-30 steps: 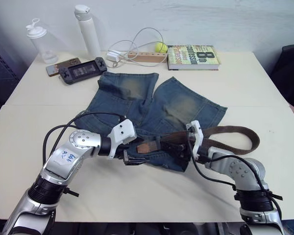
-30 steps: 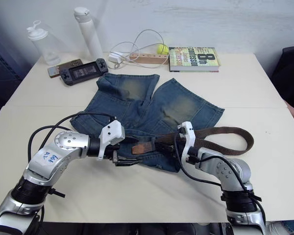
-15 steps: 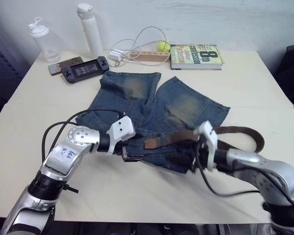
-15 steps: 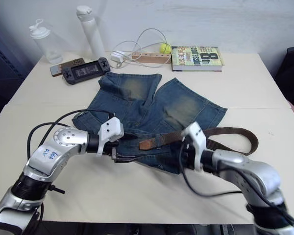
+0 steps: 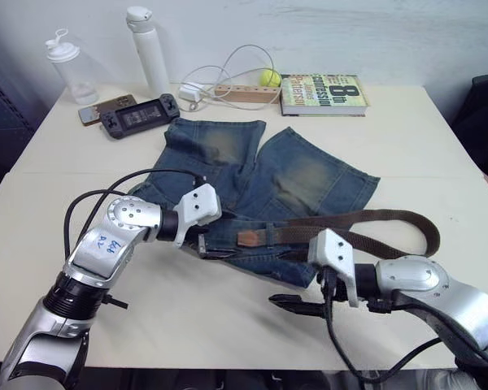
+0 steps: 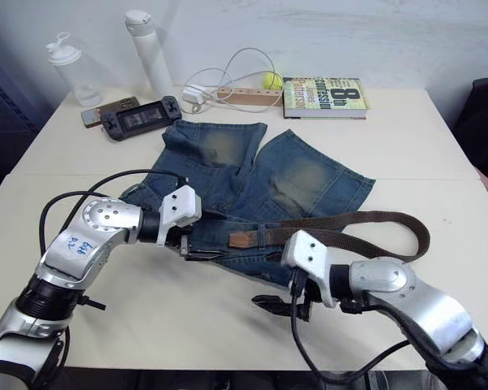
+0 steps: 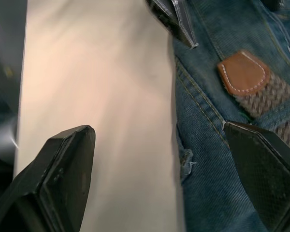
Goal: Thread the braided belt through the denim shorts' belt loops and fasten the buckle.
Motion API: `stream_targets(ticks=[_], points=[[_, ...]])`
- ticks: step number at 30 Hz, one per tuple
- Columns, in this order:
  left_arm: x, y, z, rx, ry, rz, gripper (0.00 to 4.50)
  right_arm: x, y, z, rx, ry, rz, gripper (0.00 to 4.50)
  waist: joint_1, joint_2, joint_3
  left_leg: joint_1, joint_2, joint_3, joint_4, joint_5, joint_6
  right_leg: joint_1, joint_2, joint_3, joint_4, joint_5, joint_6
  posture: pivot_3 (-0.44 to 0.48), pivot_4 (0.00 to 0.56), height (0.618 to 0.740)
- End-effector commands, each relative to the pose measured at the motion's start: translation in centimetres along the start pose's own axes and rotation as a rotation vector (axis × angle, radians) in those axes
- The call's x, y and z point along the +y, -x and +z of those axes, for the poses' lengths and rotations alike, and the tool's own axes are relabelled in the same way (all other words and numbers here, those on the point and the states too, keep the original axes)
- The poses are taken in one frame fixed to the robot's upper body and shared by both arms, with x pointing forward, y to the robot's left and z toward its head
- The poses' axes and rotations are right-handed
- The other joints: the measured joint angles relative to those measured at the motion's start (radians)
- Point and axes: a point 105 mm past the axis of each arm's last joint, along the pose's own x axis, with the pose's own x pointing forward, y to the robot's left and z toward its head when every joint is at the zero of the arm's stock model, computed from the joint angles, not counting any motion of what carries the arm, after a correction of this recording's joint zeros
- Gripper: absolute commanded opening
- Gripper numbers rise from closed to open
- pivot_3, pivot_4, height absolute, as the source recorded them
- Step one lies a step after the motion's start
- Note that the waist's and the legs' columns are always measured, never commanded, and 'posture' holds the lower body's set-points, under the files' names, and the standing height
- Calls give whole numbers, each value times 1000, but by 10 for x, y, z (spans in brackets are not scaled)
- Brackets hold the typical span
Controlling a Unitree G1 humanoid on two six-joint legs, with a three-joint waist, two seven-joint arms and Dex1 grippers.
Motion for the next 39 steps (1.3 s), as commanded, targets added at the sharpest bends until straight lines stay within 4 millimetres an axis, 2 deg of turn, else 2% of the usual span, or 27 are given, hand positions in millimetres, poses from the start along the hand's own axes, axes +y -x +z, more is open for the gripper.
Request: stream_targets(ticks=[1, 4, 6, 9, 11, 12, 14, 17, 20, 22, 25, 29, 34, 39], points=[[-8, -4, 12, -17, -84, -45, 4500, -4, -11, -17, 67, 152, -11, 4452, 0, 0, 0, 0, 0, 0, 0, 0, 0, 0, 0, 0, 0, 0, 0, 0, 150, 708], [-6, -9, 10, -4, -132, -45, 4500, -15, -14, -36, 128, 141, -56, 3638, 3, 0, 0, 0, 0, 0, 1, 0, 0, 0, 0, 0, 1, 0, 0, 0, 150, 708], [-3, -14, 7, 11, -152, -37, 4500, -20, -14, -49, 193, 154, -70, 2825, 5, 0, 0, 0, 0, 0, 2, 0, 0, 0, 0, 0, 1, 0, 0, 0, 150, 708], [-1, -23, -3, 63, -216, -43, 4500, -28, -15, -50, 199, 136, -105, 1260, 7, 0, 0, 1, 0, 0, 2, 0, 0, 1, 0, 0, 2, 0, 0, 0, 150, 708], [0, -28, 2, 37, -233, -45, 4500, -32, -13, -50, 207, 134, -119, 278, 7, 0, 0, 1, 0, 0, 2, 1, -1, 1, 0, 0, 2, 0, 0, 0, 150, 708], [1, -30, 5, 26, -252, -42, 4500, -34, -12, -50, 208, 129, -129, 13, 8, 0, 0, 1, 0, 0, 2, 0, -1, 1, 0, 0, 2, 0, 0, 0, 150, 708], [2, -33, 7, 25, -303, -36, 4500, -36, -11, -51, 213, 118, -143, 13, 9, 0, 0, 1, 0, 0, 2, 1, 0, 1, 0, 0, 2, 0, 0, 0, 150, 708], [-4, -33, 11, -1, -492, -72, 4500, -37, -10, -51, 214, 105, -153, 13, 8, 0, 0, 1, 0, 0, 2, 0, 0, 1, 0, 0, 2, 0, 0, 0, 150, 708], [5, -34, 9, 19, -713, -10, 4500, -38, -8, -48, 206, 87, -158, 13, 8, 0, 0, 2, 0, 0, 2, 0, 0, 1, 0, 0, 2, 0, 0, 0, 150, 708], [8, -35, 6, 16, -779, 21, 4500, -38, -8, -46, 204, 83, -160, 13, 10, 0, 0, 2, 0, 0, 2, 0, 0, 2, 0, 0, 2, 0, 0, 0, 150, 708], [11, -38, 0, 13, -807, 43, 4500, -38, -7, -45, 205, 81, -162, 13, 16, 0, 0, 2, 0, 0, 2, 0, 0, 2, 0, 0, 3, 0, 0, 0, 150, 708], [19, -44, 10, -48, -815, 185, 4500, -36, -4, -47, 214, 74, -160, 13, 23, -1, -1, 1, 0, 0, 3, 0, 1, 2, 0, 0, 2, 0, 0, 0, 150, 708], [18, -45, 10, -61, -865, 238, 4500, -36, -3, -46, 214, 67, -163, 13, 23, -1, -1, 1, 0, 0, 3, 0, 1, 1, 0, -1, 2, 0, 0, 0, 150, 708], [10, -48, -11, 0, -944, 204, 4500, -37, -4, -43, 212, 67, -161, 13, 23, -1, -1, 1, 0, 0, 3, 0, 1, 2, 0, -1, 2, 0, 0, 0, 150, 708]])
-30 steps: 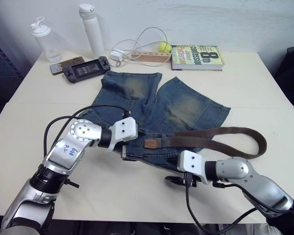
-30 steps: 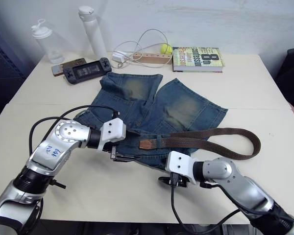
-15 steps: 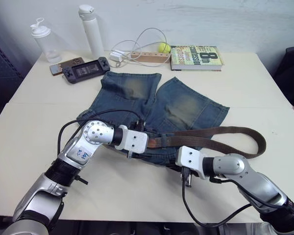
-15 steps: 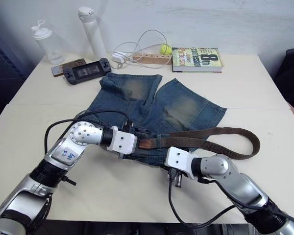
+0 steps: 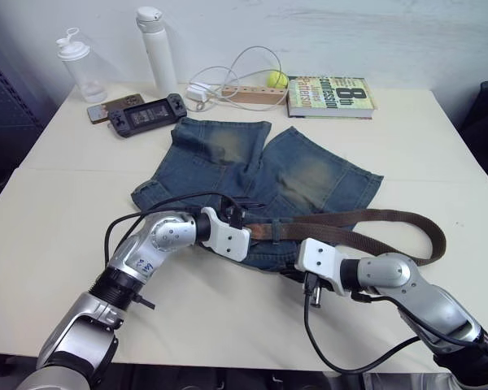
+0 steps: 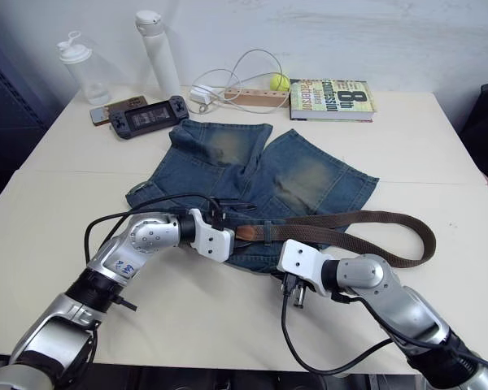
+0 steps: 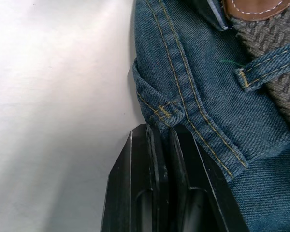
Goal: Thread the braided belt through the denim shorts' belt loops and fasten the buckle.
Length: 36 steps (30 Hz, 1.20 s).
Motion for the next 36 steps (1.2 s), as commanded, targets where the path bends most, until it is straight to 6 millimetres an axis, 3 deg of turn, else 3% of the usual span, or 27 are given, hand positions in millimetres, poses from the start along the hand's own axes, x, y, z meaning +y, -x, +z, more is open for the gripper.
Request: stream_targets(ticks=[1, 9, 13, 20, 31, 36], points=[[-11, 3, -3, 12, -93, -20, 4500, -7, 6, 1, 12, 1, -34, 13, 0, 0, 0, 0, 0, 0, 0, 0, 0, 0, 0, 0, 0, 0, 0, 0, 150, 708], [-10, -4, -11, 66, -216, 63, 4500, -9, 6, 4, 7, 7, -39, 13, 1, 0, 0, 0, 0, 0, 0, 0, 0, 0, 0, 0, 0, 0, 0, 0, 150, 708], [-9, -7, -14, 85, -211, 96, 3414, -9, 6, 6, 4, 8, -35, 0, 1, 0, 0, 0, 0, 0, 1, 0, 0, 0, 0, 0, 1, 0, 0, 0, 150, 708], [-4, 3, -12, 90, -228, 177, 177, -8, 6, 2, 18, 0, -37, 0, 1, 0, 0, 0, 0, 0, 1, 0, 0, 0, 0, 0, 2, 0, 0, 0, 150, 708], [30, 37, -3, 111, -294, 291, 60, -23, 10, -13, 100, -48, -89, 0, 0, 0, 0, 0, 0, 0, 1, 0, 0, 0, 0, 0, 2, 0, 0, 0, 150, 708], [21, 66, -19, 198, -296, 242, 60, -34, 15, -17, 116, -69, -119, 0, -3, 0, 0, 1, 0, 0, 0, 0, -1, 0, 0, 0, 2, 0, 0, 0, 150, 708]])
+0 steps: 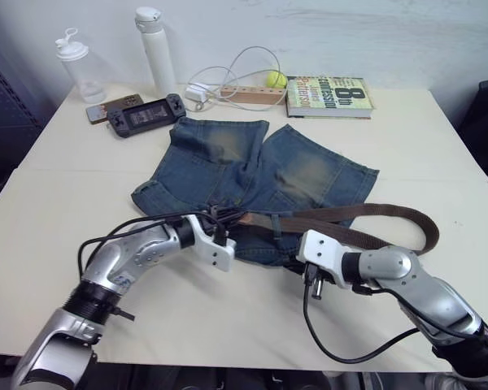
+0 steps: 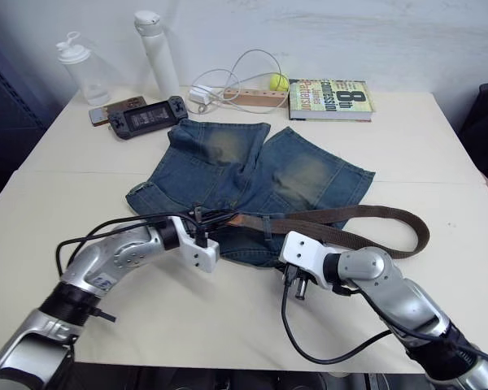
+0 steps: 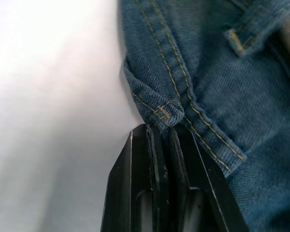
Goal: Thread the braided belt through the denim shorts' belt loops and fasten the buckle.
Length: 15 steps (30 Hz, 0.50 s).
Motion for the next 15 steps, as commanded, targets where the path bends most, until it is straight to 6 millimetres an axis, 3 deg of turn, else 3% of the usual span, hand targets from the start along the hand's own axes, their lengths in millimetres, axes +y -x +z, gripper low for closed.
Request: stream_targets(ticks=[1, 5, 10, 13, 14, 15], points=[[6, 16, -9, 39, 7, 20, 60, -16, 8, -12, 57, -29, -63, 0, 1, 0, 0, 0, 0, 0, 0, 0, 0, 0, 0, 0, 0, 0, 0, 0, 150, 708], [-4, 21, -14, 69, 36, 3, 60, -18, 7, -7, 36, -33, -51, 0, 3, 0, 0, 0, 0, 0, 0, 0, 0, 0, -1, 0, 0, 0, 0, 0, 150, 708], [-11, 11, -17, 101, 77, -12, 60, -16, 5, -2, 19, -33, -39, 0, 3, 0, 0, 0, 0, 0, 0, 0, 0, 0, 0, 0, 0, 0, 0, 0, 150, 708], [-19, 11, -12, 73, 222, -24, 60, -17, 7, -1, 13, -33, -41, 0, 3, 0, 0, 0, 0, 0, 0, 0, 0, 0, 0, 0, 0, 0, 0, 0, 150, 708], [-19, 12, -11, 63, 286, -18, 936, -17, 7, -1, 11, -32, -41, 0, 3, 0, 0, 0, 0, 0, 0, 0, 0, 0, 0, 0, 0, 0, 0, 0, 150, 708], [-15, 14, -10, 47, 374, 5, 1285, -18, 9, -1, 8, -30, -42, 0, 3, 0, 0, 0, 0, 0, 0, 0, 0, 0, 0, -1, 0, 0, 0, 0, 150, 708]])
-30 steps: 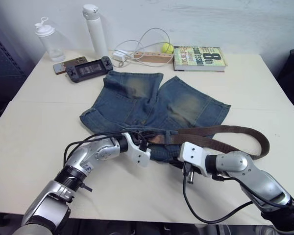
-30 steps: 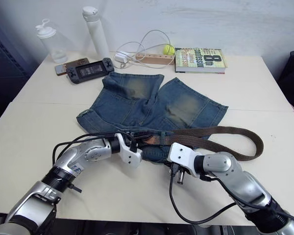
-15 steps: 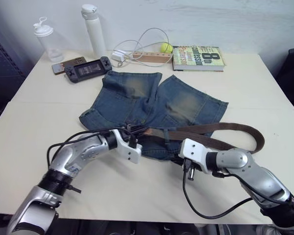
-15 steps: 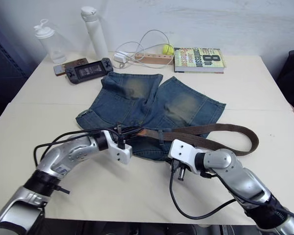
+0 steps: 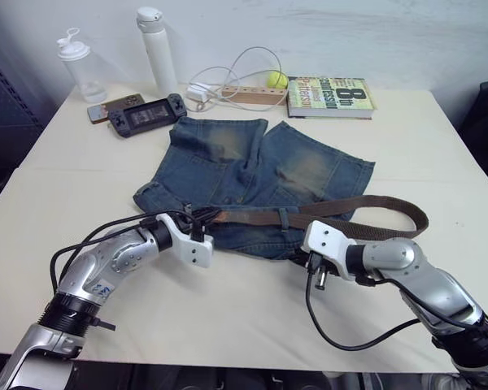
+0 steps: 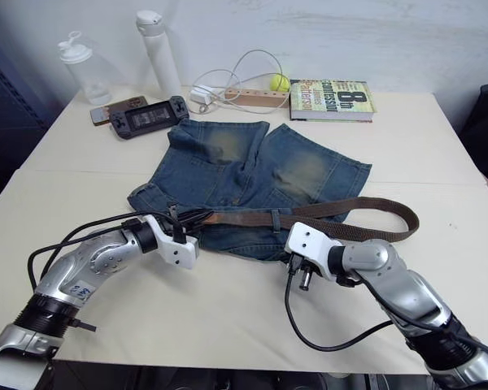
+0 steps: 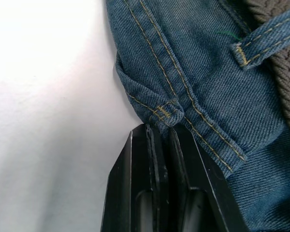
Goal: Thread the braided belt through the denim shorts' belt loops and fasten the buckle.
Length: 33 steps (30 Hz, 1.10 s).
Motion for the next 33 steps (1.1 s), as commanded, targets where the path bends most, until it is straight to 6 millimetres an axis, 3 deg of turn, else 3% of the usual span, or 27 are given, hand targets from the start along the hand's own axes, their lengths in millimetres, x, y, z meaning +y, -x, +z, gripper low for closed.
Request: stream_targets(ticks=[1, 3, 7, 11, 15, 22, 27, 28, 33], points=[[6, 5, 4, -50, 236, 31, 1738, -10, 9, -1, 0, -6, -40, 0, 0, 0, 0, 0, 0, 0, 0, 0, 0, 0, 0, 0, 0, 0, 0, 0, 150, 708], [16, 10, 13, -128, 360, 38, 2617, -9, 12, 0, -13, 19, -22, 0, -1, 0, 0, 0, 0, 0, 0, 0, 0, 0, 0, 0, 0, 0, 0, 0, 150, 708], [37, 35, 21, -243, 560, 19, 4279, -13, 38, -15, 17, 84, 25, 0, 1, 0, 0, -1, 0, 0, 0, 0, 0, 0, 0, -1, -2, 0, 0, 0, 150, 708], [47, 46, 22, -262, 662, -4, 4279, -35, 65, -35, 68, 170, 29, 0, -1, 1, 0, 0, 0, 0, 1, 0, 0, 2, -1, -1, -3, 0, 0, 0, 150, 708], [44, 42, 28, -282, 734, -50, 4279, -63, 92, -52, 88, 227, 48, 0, -1, 1, 1, 1, 0, 0, 0, 0, 0, 3, 0, -1, -3, 0, 0, 0, 150, 708], [32, 29, 53, -342, 855, -143, 4279, -101, 110, -80, 172, 267, 48, 0, -1, 2, 1, 1, 0, 2, 1, 0, 0, 3, 1, 0, -2, 0, 0, 0, 150, 708], [20, 27, 61, -334, 893, -213, 4279, -112, 116, -77, 154, 289, 50, 0, -3, 3, 2, 1, 0, 2, 1, 0, 0, 2, 2, 1, -2, 0, 0, 0, 150, 708], [19, 27, 62, -338, 905, -218, 4313, -114, 120, -77, 166, 292, 51, 880, -3, 3, 2, 1, 0, 2, 1, 0, 0, 2, 1, 1, -2, 0, 0, 0, 150, 708], [18, 27, 65, -345, 973, -238, 4313, -120, 150, -51, 117, 166, 36, 3128, -2, 5, 2, 1, 0, 2, 1, 0, 0, 2, 1, 2, -1, 0, 0, 0, 150, 708]])
